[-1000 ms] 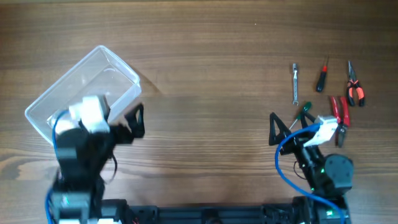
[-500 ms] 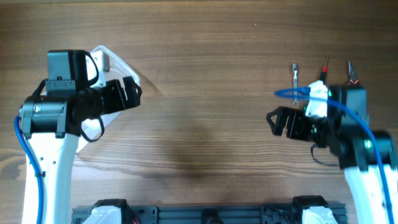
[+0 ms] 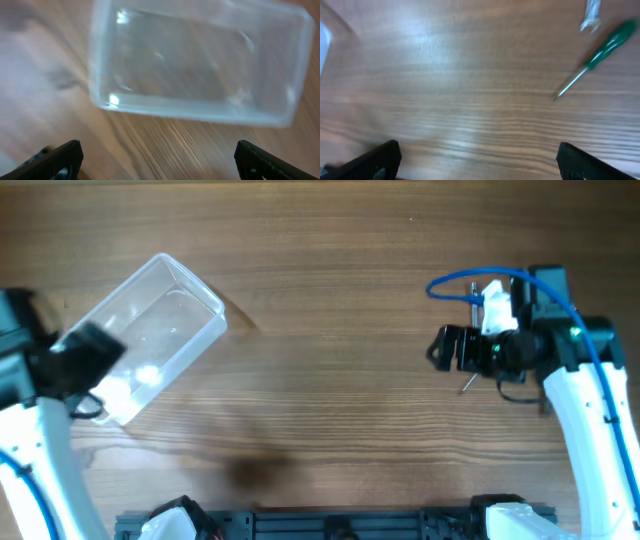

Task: Pack container
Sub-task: 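Reach the left gripper to the clear container's near edge and grasp it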

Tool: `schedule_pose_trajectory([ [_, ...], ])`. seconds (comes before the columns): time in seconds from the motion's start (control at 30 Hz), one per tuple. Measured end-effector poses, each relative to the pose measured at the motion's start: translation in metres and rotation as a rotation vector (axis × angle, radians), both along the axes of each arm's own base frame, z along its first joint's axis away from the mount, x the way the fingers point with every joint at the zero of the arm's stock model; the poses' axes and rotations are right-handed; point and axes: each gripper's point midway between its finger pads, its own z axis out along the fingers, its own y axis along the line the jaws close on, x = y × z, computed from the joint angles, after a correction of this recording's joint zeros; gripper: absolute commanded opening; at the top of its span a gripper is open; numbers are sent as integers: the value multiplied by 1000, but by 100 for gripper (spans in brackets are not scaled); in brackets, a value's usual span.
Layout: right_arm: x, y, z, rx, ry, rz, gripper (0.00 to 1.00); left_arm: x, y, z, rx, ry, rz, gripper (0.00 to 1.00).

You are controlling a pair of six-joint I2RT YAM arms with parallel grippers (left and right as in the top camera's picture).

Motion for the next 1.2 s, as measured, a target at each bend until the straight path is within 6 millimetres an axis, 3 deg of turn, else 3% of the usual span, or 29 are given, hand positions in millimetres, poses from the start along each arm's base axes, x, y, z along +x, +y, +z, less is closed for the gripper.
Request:
schedule_pose_trajectory([
  [0.17,11,-7,10,-43,-32,-7,100,-18,44,-16,-24,50,180,100],
  [0.3,13,-8,5,-61,-19,19,100,-9,59,-35,-48,91,196,100],
  [0.67,13,-9,2,-76,-18,49,100,18,81,-121,-153,277,132,98],
  [0.83,13,-9,2,-78,-20,55,99,23,85,-153,-188,333,115,86],
  [1.0,13,-9,2,-79,-19,59,98,23,85,-175,-221,381,101,55],
  [1.2,13,-9,2,-80,-18,62,98,22,84,-178,-229,387,95,25],
])
